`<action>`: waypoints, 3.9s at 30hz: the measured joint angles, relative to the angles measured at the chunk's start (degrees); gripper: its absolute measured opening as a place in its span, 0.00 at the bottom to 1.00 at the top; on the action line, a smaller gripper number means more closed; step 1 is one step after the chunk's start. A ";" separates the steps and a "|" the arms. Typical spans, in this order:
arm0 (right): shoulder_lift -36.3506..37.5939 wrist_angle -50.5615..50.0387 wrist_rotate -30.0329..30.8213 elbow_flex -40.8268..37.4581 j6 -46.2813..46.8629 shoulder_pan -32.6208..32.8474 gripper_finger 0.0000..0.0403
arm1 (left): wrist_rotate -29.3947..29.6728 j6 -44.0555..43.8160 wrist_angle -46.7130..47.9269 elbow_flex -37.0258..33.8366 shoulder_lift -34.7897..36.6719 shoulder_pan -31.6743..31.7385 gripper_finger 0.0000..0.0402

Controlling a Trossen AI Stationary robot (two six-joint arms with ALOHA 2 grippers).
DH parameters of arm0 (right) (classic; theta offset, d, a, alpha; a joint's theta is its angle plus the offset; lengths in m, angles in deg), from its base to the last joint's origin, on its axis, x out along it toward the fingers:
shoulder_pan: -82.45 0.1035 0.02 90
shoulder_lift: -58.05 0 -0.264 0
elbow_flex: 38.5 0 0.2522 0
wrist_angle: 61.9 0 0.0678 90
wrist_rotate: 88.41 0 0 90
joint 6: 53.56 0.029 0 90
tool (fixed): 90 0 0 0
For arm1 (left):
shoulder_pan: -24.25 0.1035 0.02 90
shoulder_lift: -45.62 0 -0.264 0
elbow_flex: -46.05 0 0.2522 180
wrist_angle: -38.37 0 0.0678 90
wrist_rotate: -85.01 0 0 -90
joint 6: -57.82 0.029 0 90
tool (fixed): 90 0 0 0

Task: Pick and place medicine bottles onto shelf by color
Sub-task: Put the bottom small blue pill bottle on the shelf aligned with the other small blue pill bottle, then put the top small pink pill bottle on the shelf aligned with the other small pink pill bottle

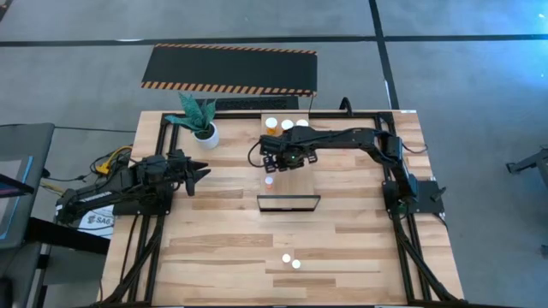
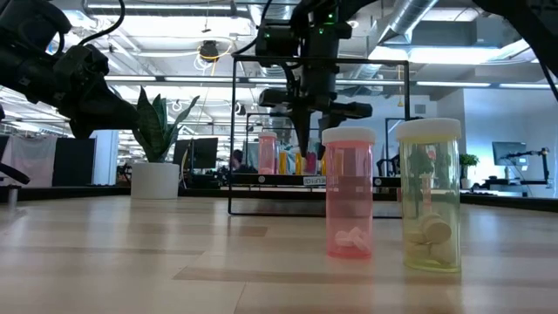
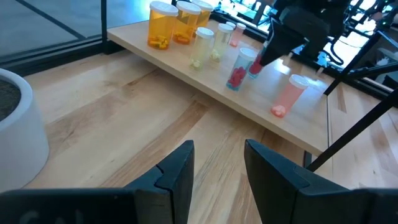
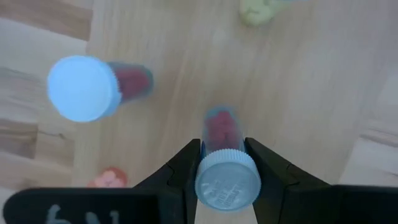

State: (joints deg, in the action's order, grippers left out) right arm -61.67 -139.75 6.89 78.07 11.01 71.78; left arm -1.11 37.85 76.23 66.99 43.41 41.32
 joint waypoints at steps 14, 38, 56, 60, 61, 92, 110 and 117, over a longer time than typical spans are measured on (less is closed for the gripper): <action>-0.55 0.28 -0.81 0.04 -0.79 -0.36 0.32 | 0.00 0.00 0.00 0.02 0.01 0.00 0.32; -0.57 1.11 -0.66 0.04 -2.27 -1.50 0.52 | 0.00 0.00 0.00 0.00 0.01 0.01 0.32; -0.54 -6.46 0.53 5.09 -0.93 0.15 0.63 | 0.00 0.00 0.00 0.02 -0.01 0.00 0.32; -0.39 -7.86 0.63 5.46 1.37 1.03 0.63 | 0.00 0.00 0.00 0.02 0.01 -0.01 0.32; -0.21 -8.42 0.64 5.44 2.03 1.20 0.63 | 0.00 0.00 0.00 0.00 -0.01 -0.01 0.32; 36.38 -3.66 2.47 -38.85 51.36 12.58 0.64 | 0.00 0.00 0.00 0.01 0.00 0.00 0.32; 43.69 0.60 0.68 -45.79 30.57 -19.58 0.64 | 0.00 0.00 0.00 0.01 0.00 -0.01 0.32; 42.82 5.25 0.72 -45.79 23.68 -30.28 0.64 | 0.00 0.00 0.00 0.02 -0.01 -0.01 0.32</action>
State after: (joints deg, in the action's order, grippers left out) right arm -18.85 -134.50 7.61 32.28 34.70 41.50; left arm -1.11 37.85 76.23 67.01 43.40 41.31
